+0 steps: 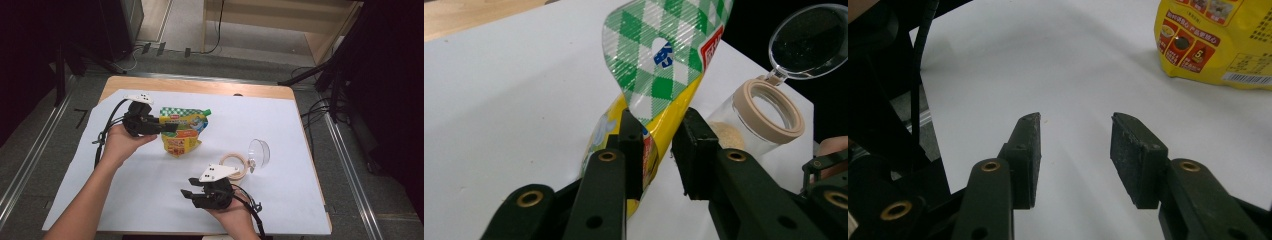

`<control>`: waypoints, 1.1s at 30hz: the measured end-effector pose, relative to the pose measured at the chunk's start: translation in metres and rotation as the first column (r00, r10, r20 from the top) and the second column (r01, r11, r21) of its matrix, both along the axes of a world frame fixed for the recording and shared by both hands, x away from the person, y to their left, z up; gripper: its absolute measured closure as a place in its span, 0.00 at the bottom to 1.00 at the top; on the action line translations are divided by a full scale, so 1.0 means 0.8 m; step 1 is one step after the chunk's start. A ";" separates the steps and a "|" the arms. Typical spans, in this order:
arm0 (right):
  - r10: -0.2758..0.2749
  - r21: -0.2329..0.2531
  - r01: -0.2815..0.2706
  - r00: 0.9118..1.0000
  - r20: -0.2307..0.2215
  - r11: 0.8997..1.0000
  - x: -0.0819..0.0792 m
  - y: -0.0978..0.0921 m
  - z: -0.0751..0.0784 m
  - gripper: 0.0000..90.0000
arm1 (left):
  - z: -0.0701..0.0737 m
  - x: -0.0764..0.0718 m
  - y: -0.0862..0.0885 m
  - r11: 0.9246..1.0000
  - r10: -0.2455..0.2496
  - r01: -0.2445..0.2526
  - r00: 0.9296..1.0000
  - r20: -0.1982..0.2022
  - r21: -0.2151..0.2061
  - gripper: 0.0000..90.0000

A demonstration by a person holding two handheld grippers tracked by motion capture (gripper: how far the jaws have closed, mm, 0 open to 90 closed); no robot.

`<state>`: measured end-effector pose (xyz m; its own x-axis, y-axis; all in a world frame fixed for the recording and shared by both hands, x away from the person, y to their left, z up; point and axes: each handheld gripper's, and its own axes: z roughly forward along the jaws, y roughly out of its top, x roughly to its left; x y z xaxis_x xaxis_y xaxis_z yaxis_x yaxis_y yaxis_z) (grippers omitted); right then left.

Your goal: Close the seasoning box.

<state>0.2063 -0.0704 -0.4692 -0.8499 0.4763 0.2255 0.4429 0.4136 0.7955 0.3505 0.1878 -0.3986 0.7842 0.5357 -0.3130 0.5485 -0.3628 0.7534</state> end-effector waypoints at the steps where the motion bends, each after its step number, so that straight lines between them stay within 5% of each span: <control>1: 0.001 0.000 -0.001 1.000 -0.002 1.000 0.000 0.000 -0.001 0.63 | 0.000 -0.001 -0.001 1.000 -0.003 0.002 1.000 0.011 0.007 0.89; 6: 0.004 -0.002 -0.004 1.000 -0.008 1.000 0.000 0.001 -0.003 0.63 | -0.002 -0.002 -0.005 1.000 -0.014 0.014 1.000 0.010 0.011 0.99; 11: 0.014 -0.005 -0.014 1.000 -0.004 1.000 0.001 0.005 -0.010 0.63 | 0.001 -0.005 -0.007 0.999 -0.010 0.007 0.998 0.054 0.044 1.00; 33: -0.017 0.009 0.017 1.000 0.004 1.000 0.002 0.002 -0.016 0.59 | 0.038 -0.024 -0.004 0.997 -0.032 0.031 0.999 0.018 0.066 1.00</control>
<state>0.2080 -0.0690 -0.4820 -0.8428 0.4884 0.2263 0.4464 0.3994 0.8008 0.3310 0.1844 -0.3683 0.8064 0.5296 -0.2630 0.5220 -0.4285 0.7375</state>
